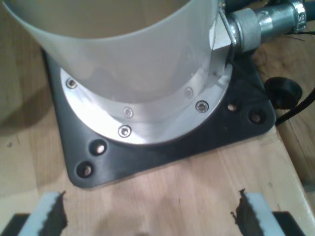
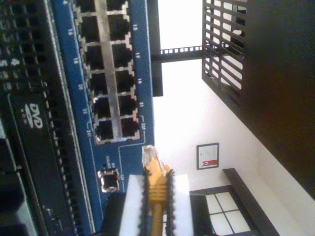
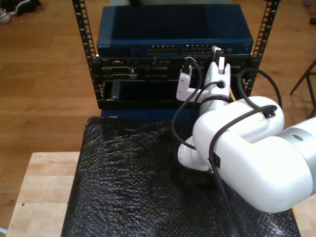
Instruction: Grab the cable and plug it in
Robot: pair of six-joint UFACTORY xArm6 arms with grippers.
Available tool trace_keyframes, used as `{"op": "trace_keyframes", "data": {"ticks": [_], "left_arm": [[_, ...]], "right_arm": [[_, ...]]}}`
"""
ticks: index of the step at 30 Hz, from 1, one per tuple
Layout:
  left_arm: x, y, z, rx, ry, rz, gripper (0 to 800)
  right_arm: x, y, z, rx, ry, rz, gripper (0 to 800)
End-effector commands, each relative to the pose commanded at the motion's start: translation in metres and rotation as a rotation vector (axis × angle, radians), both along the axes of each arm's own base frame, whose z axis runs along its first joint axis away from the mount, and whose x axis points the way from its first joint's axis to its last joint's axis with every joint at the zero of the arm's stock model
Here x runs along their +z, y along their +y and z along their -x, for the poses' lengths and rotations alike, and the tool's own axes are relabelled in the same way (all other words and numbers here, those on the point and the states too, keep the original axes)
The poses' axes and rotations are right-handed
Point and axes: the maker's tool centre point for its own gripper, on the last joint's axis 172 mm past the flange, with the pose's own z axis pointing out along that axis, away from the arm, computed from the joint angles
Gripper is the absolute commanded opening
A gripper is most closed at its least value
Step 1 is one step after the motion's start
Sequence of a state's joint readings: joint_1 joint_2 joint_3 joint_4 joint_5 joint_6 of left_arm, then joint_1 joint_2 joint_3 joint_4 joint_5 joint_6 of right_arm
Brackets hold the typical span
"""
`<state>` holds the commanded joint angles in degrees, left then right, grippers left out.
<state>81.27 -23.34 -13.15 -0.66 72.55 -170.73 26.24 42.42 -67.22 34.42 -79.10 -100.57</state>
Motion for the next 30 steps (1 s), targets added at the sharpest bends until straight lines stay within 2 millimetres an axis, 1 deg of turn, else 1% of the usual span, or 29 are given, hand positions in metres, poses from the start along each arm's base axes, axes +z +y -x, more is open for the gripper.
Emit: {"op": "trace_keyframes", "data": {"ticks": [5,11,22,25,28,30], "left_arm": [[0.0,0.0,0.0,0.0,0.0,0.0,800],[0.0,0.0,0.0,0.0,0.0,0.0,800],[0.0,0.0,0.0,0.0,0.0,0.0,800],[0.0,0.0,0.0,0.0,0.0,0.0,800],[0.0,0.0,0.0,0.0,0.0,-0.002,800],[0.0,0.0,0.0,0.0,0.0,0.0,800]], "right_arm": [[0.003,0.0,-0.001,-0.001,-0.005,-0.004,0],[-0.002,0.003,-0.004,0.008,0.012,-0.005,0],[-0.001,0.006,-0.006,0.016,0.008,-0.006,0],[-0.006,0.007,-0.007,0.017,0.015,-0.003,0],[-0.003,0.011,-0.011,0.027,0.011,-0.007,0],[-0.005,0.011,-0.012,0.027,0.013,-0.007,0]]}}
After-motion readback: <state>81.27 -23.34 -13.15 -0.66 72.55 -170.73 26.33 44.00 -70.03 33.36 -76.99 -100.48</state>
